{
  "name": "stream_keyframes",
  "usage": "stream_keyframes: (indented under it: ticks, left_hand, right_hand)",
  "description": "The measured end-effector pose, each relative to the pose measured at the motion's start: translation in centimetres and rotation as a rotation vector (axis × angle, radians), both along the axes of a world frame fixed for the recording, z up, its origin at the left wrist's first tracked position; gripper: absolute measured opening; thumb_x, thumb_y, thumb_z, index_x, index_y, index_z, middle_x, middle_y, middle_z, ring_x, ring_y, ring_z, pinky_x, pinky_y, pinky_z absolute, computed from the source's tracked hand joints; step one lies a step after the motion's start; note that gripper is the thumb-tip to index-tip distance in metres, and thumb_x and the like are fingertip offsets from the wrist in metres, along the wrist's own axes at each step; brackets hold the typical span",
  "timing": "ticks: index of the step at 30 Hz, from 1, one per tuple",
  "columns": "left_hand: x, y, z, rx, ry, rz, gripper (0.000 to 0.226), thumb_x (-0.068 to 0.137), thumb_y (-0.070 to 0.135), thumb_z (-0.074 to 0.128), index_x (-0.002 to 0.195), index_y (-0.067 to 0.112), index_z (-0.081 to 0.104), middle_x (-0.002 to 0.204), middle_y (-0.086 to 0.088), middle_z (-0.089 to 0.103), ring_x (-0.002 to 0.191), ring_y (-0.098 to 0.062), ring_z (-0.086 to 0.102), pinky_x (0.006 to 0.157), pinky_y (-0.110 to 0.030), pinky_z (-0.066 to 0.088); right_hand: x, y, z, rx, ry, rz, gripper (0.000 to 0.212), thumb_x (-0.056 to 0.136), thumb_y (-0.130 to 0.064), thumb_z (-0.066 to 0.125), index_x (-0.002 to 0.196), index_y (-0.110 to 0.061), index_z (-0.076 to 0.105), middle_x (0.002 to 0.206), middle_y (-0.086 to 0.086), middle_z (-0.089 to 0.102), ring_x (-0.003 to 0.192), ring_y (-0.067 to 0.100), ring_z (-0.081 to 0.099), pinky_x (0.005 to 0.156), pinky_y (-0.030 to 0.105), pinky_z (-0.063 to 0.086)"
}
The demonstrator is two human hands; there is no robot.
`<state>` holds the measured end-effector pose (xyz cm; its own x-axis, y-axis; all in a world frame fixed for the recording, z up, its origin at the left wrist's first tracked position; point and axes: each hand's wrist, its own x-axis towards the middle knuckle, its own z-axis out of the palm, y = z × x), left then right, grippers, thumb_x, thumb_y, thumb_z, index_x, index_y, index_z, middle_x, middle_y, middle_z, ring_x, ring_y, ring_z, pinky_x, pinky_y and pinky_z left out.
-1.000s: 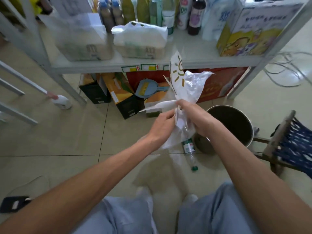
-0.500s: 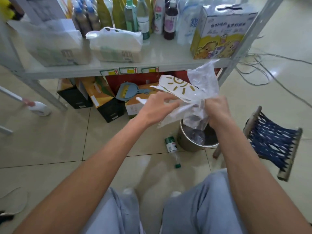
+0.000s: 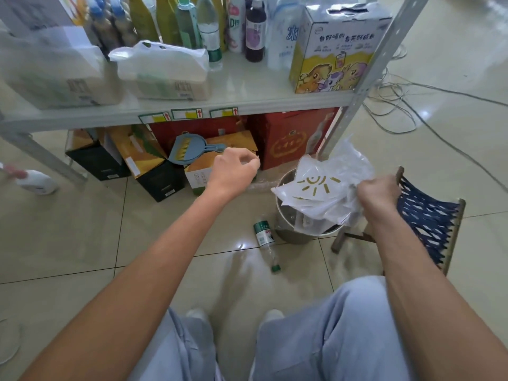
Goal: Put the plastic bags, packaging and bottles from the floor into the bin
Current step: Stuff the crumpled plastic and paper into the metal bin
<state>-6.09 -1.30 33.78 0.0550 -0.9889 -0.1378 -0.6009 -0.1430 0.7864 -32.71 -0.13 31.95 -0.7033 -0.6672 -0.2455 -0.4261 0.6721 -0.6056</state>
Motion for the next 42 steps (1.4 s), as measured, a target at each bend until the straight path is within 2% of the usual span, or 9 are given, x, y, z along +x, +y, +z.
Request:
stream_keyframes:
  ticks: [5, 8, 15, 23, 30, 36, 38, 40, 42]
  left_hand:
    - [-0.3, -0.6, -0.9, 0.017, -0.022, -0.013, 0.026, 0.094, 0.025, 0.056, 0.105, 0.018, 0.078, 0.122, -0.002, 0.071, 0.114, -0.017, 0.061, 0.087, -0.024, 0.042]
    - [-0.3, -0.9, -1.3, 0.013, -0.035, -0.025, 0.026, 0.094, 0.024, 0.056, 0.107, 0.017, 0.077, 0.122, -0.002, 0.071, 0.105, -0.011, 0.058, 0.085, -0.024, 0.042]
    - [0.7, -1.6, -2.1, 0.018, -0.058, -0.032, 0.025, 0.095, 0.024, 0.055, 0.107, 0.017, 0.076, 0.120, -0.002, 0.071, 0.106, -0.013, 0.060, 0.084, -0.027, 0.045]
    - [2.2, -2.0, -2.3, 0.011, -0.066, -0.019, 0.027, 0.094, 0.022, 0.054, 0.111, 0.016, 0.075, 0.117, -0.001, 0.071, 0.103, -0.014, 0.064, 0.081, -0.026, 0.046]
    - [3.3, -2.6, -2.8, 0.020, -0.080, -0.017, 0.028, 0.092, 0.024, 0.054, 0.109, 0.018, 0.076, 0.119, -0.001, 0.072, 0.116, -0.017, 0.063, 0.100, -0.040, 0.052]
    - [3.7, -3.1, -3.1, 0.013, -0.105, -0.022, 0.028, 0.094, 0.021, 0.055, 0.111, 0.015, 0.075, 0.116, -0.001, 0.071, 0.106, -0.014, 0.064, 0.084, -0.026, 0.048]
    - [3.5, -3.1, -3.0, 0.018, -0.098, -0.024, 0.027, 0.094, 0.021, 0.055, 0.111, 0.014, 0.075, 0.114, -0.002, 0.071, 0.105, -0.014, 0.064, 0.083, -0.026, 0.047]
    - [3.3, -3.0, -2.9, 0.019, -0.091, -0.029, 0.026, 0.094, 0.021, 0.055, 0.111, 0.015, 0.074, 0.113, -0.002, 0.072, 0.104, -0.015, 0.064, 0.082, -0.026, 0.047]
    - [3.1, -2.7, -2.6, 0.011, -0.084, -0.035, 0.026, 0.094, 0.021, 0.056, 0.111, 0.014, 0.074, 0.113, -0.001, 0.071, 0.103, -0.014, 0.064, 0.080, -0.025, 0.047]
  right_hand:
    - [0.8, -1.3, -3.2, 0.120, 0.031, 0.053, 0.037, 0.095, -0.013, 0.059, 0.126, 0.006, 0.061, 0.132, 0.027, 0.060, 0.120, 0.039, 0.060, 0.096, 0.032, 0.046]
    - [1.9, -1.9, -5.0, 0.195, 0.075, 0.159, 0.033, 0.095, -0.009, 0.055, 0.124, 0.006, 0.061, 0.132, 0.029, 0.058, 0.120, 0.047, 0.057, 0.099, 0.043, 0.048]
    - [2.8, -3.6, -8.0, 0.365, 0.227, 0.354, 0.030, 0.097, -0.005, 0.048, 0.123, 0.005, 0.060, 0.132, 0.027, 0.057, 0.124, 0.044, 0.053, 0.097, 0.042, 0.044]
    - [3.5, -6.0, -11.7, 0.533, 0.319, 0.561, 0.037, 0.093, -0.013, 0.061, 0.128, -0.001, 0.058, 0.133, 0.023, 0.057, 0.122, 0.042, 0.057, 0.092, 0.043, 0.049]
    - [3.4, -6.6, -15.1, 0.580, 0.280, 0.582, 0.031, 0.097, -0.015, 0.055, 0.126, -0.003, 0.057, 0.125, 0.020, 0.060, 0.112, 0.039, 0.061, 0.075, 0.040, 0.046]
    - [2.7, -7.6, -16.0, 0.732, 0.291, 0.656, 0.054, 0.085, -0.037, 0.049, 0.130, -0.009, 0.056, 0.131, 0.017, 0.058, 0.123, 0.044, 0.052, 0.100, 0.055, 0.043]
    - [2.6, -8.0, -15.7, 0.782, 0.274, 0.670, 0.077, 0.080, -0.051, 0.048, 0.147, -0.015, 0.043, 0.150, 0.020, 0.044, 0.136, 0.047, 0.040, 0.107, 0.061, 0.035]
    - [2.8, -8.0, -14.6, 0.745, 0.220, 0.666, 0.098, 0.083, -0.060, 0.054, 0.161, -0.020, 0.011, 0.165, 0.023, 0.012, 0.148, 0.049, 0.020, 0.114, 0.063, 0.025]
    - [2.9, -7.9, -13.9, 0.618, 0.135, 0.562, 0.109, 0.086, -0.055, 0.062, 0.161, -0.014, -0.005, 0.166, 0.026, -0.006, 0.148, 0.051, 0.019, 0.115, 0.058, 0.026]
